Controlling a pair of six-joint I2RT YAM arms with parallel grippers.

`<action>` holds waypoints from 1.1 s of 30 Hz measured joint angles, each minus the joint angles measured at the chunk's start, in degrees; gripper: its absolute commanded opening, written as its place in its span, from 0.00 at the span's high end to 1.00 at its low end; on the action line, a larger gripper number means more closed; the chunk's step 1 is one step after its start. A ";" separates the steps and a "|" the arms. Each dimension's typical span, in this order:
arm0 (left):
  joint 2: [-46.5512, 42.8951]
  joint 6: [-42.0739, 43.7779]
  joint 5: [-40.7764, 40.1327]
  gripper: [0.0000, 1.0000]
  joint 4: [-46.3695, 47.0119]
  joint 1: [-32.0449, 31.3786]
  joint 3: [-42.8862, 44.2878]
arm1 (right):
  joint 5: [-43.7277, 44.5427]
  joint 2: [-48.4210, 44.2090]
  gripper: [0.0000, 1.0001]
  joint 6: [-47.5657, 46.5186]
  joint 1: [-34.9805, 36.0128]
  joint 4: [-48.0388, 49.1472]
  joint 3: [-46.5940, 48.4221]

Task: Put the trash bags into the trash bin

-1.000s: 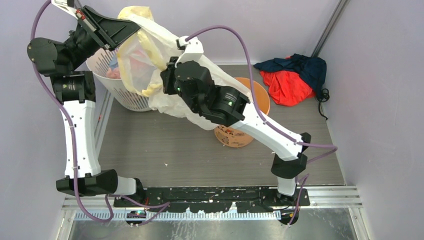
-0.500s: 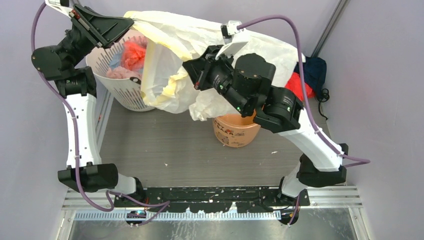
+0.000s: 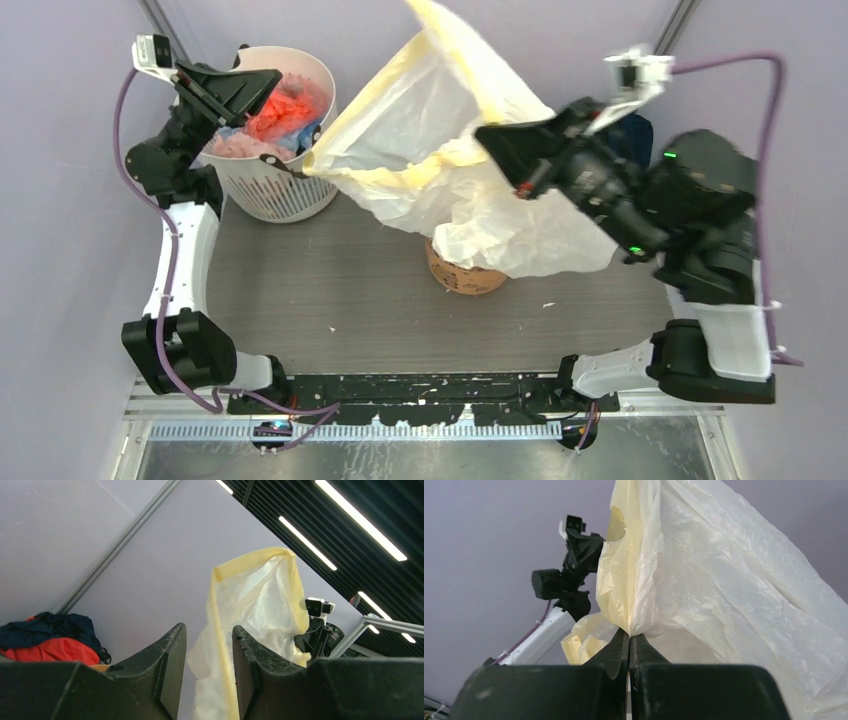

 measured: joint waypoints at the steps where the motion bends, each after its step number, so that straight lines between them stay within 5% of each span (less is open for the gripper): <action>1: -0.55 0.04 -0.48 0.61 0.57 0.00 -2.23 | -0.04 -1.68 0.99 -0.26 0.00 -0.28 0.00; 12: -9.25 5.38 -2.19 0.67 -5.57 -2.99 -13.68 | 0.85 -10.16 0.99 -3.15 -0.04 -3.54 1.53; 14: -12.57 10.64 -1.99 0.67 -12.94 -7.80 -12.50 | 0.76 -10.08 0.99 -3.28 -0.04 -4.37 1.57; 22: -16.81 44.37 -10.58 0.65 -58.66 -42.91 2.64 | -0.59 -6.43 0.99 -4.04 -0.04 -7.74 10.29; 28: -10.60 55.71 -19.47 0.68 -72.15 -58.55 4.94 | -1.07 -5.16 0.99 -4.79 0.09 -7.48 15.54; 33: -4.13 59.98 -23.45 0.67 -79.73 -64.35 6.25 | 1.51 -4.74 0.99 -7.28 0.09 -6.03 15.52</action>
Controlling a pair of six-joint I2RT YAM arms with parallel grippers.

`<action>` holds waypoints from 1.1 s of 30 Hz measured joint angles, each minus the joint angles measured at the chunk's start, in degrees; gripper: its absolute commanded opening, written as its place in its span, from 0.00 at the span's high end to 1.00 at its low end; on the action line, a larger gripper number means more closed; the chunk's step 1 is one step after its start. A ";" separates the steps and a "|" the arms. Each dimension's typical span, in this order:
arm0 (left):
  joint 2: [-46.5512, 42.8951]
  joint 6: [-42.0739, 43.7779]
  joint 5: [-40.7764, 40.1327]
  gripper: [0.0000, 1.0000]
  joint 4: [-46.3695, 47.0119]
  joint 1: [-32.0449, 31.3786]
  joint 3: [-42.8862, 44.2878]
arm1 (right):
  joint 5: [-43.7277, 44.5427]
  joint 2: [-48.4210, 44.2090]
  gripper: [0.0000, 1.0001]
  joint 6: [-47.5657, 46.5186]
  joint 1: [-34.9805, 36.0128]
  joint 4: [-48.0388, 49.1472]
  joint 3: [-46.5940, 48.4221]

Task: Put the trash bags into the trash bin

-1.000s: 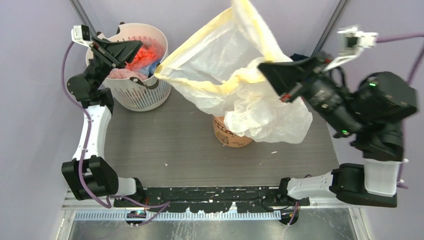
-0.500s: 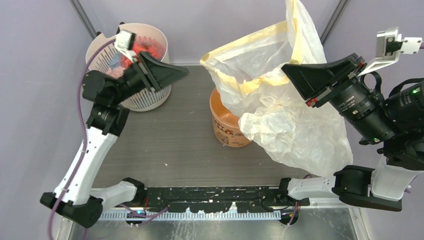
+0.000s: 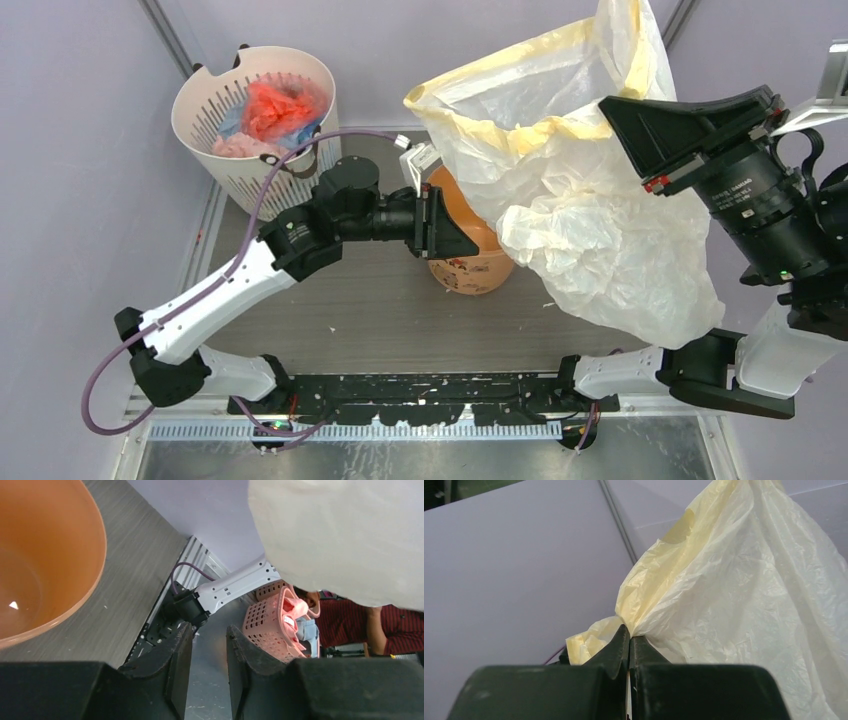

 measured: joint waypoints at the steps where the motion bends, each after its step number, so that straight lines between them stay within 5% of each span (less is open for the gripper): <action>1: 0.00 0.48 -0.70 0.67 -1.51 -0.37 0.02 | 1.27 0.17 0.99 -0.81 0.00 0.59 -0.39; 12: -2.32 2.43 -4.39 0.68 -4.09 -1.79 4.59 | 13.77 1.46 0.99 -11.02 0.04 4.87 -6.45; 20: 5.27 3.76 -6.47 0.67 -3.28 -6.12 8.74 | 15.39 2.12 0.99 -13.86 0.04 6.14 -6.27; 33: 5.75 6.25 -11.61 0.65 -3.23 -7.50 11.02 | 17.11 11.52 0.99 -14.49 -1.18 7.45 -1.07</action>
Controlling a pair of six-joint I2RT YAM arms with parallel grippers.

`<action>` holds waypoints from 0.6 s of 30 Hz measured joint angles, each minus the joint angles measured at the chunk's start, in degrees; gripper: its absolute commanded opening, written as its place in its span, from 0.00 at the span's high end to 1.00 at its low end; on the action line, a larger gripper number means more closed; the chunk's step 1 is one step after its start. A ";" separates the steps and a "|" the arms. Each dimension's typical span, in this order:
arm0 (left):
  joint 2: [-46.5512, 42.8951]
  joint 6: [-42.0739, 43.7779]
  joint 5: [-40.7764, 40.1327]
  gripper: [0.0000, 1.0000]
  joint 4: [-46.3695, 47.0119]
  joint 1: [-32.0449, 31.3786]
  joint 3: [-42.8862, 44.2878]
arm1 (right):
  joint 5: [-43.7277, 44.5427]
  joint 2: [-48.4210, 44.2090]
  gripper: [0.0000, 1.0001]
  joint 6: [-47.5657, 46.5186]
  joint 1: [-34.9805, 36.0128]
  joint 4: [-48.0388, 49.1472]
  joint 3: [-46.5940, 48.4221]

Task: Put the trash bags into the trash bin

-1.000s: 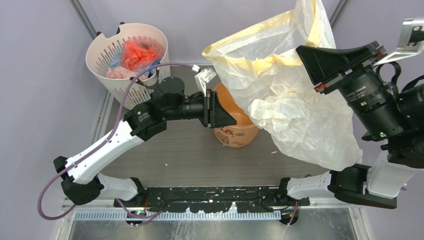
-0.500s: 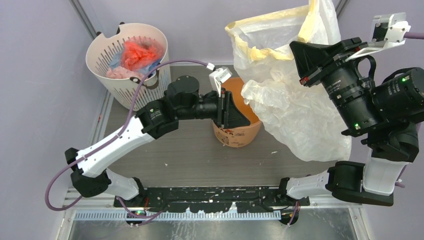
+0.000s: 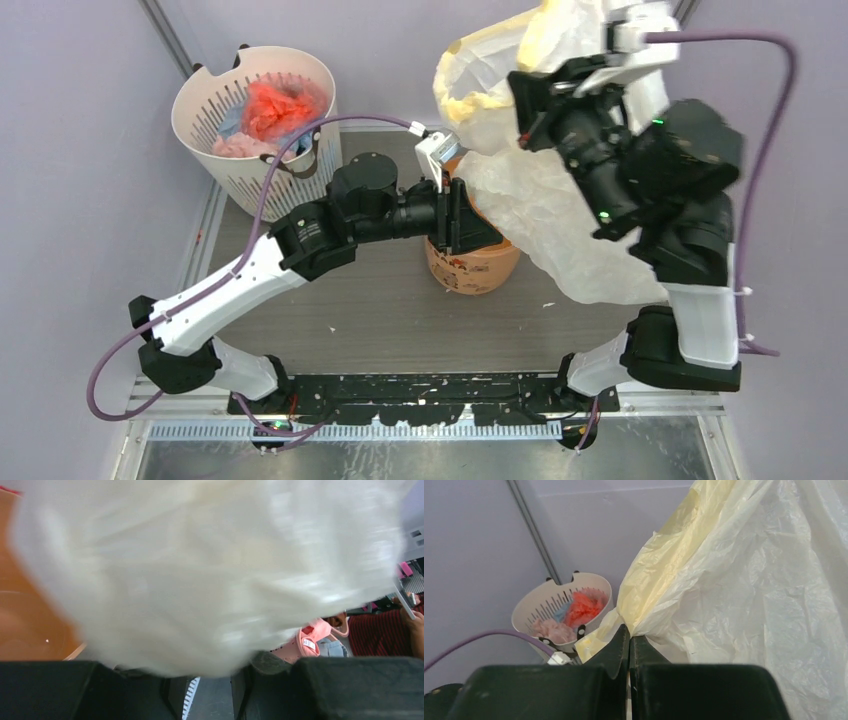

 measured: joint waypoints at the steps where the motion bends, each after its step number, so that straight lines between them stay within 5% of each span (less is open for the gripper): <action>1: -0.48 0.17 -0.57 0.65 0.11 -0.15 -0.57 | -0.17 0.57 0.99 0.39 -1.05 0.02 -1.11; 10: -9.64 2.19 -7.76 0.61 1.33 -0.72 -10.40 | -9.27 1.77 0.99 8.20 -17.05 -1.29 -11.76; 18: -12.55 6.21 -14.51 0.53 -4.35 -0.28 -7.72 | -16.02 1.42 0.99 15.91 -19.19 -0.74 -12.98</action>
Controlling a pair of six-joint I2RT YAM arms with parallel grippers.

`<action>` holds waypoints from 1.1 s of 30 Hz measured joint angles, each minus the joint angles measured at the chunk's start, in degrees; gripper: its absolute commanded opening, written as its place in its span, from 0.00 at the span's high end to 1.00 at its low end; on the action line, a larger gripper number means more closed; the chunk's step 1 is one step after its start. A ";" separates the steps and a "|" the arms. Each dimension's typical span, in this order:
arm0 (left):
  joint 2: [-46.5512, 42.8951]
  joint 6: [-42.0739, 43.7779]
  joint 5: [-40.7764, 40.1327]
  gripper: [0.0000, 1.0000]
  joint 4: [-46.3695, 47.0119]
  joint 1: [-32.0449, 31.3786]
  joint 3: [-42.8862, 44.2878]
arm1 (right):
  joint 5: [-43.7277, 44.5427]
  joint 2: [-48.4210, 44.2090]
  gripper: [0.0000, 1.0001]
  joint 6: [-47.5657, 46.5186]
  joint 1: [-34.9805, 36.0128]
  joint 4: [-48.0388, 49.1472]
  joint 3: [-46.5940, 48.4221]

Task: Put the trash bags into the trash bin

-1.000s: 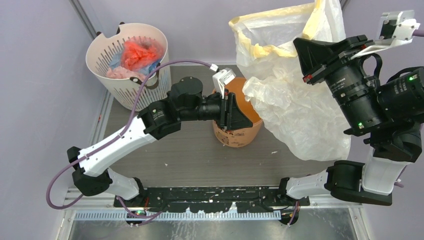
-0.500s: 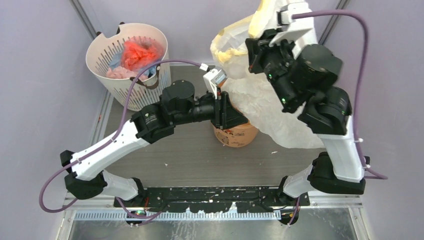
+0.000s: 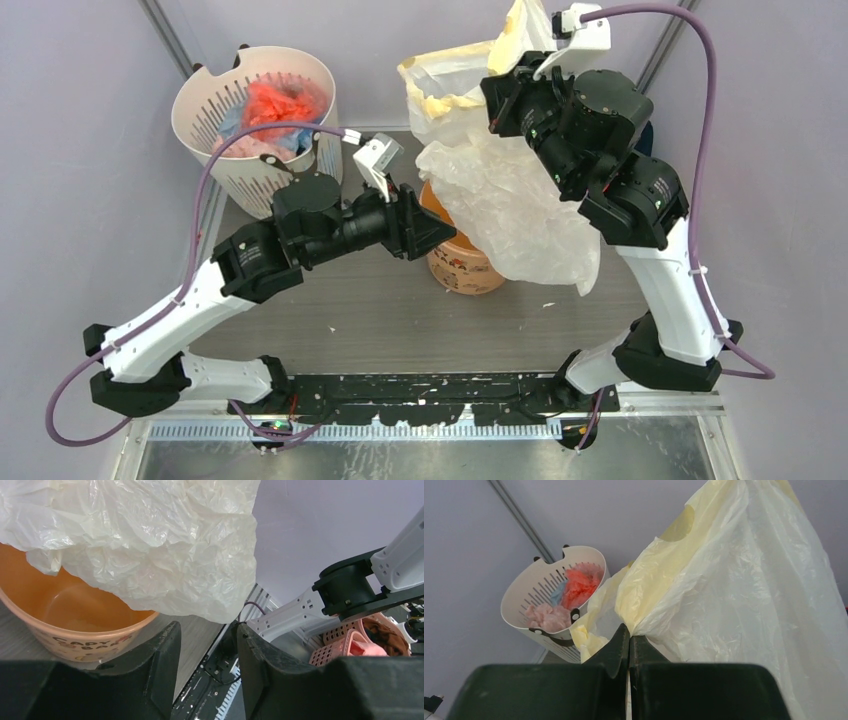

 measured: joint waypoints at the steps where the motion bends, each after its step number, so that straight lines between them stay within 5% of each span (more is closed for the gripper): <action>1: -0.39 0.00 -0.15 0.52 -0.33 0.48 -0.09 | -0.31 0.04 0.99 0.76 -0.02 -0.17 0.17; 10: -1.46 -2.43 2.91 0.54 -0.37 5.31 -0.66 | -2.49 3.76 0.99 5.46 -0.28 -4.17 10.03; 23: -0.72 -8.31 10.14 0.54 9.11 0.44 -11.26 | -4.13 2.84 0.99 4.55 -1.84 -7.48 9.75; 33: 4.46 -7.19 7.04 0.56 9.66 -1.44 0.52 | -5.66 -4.04 0.99 0.96 -2.64 -13.29 8.72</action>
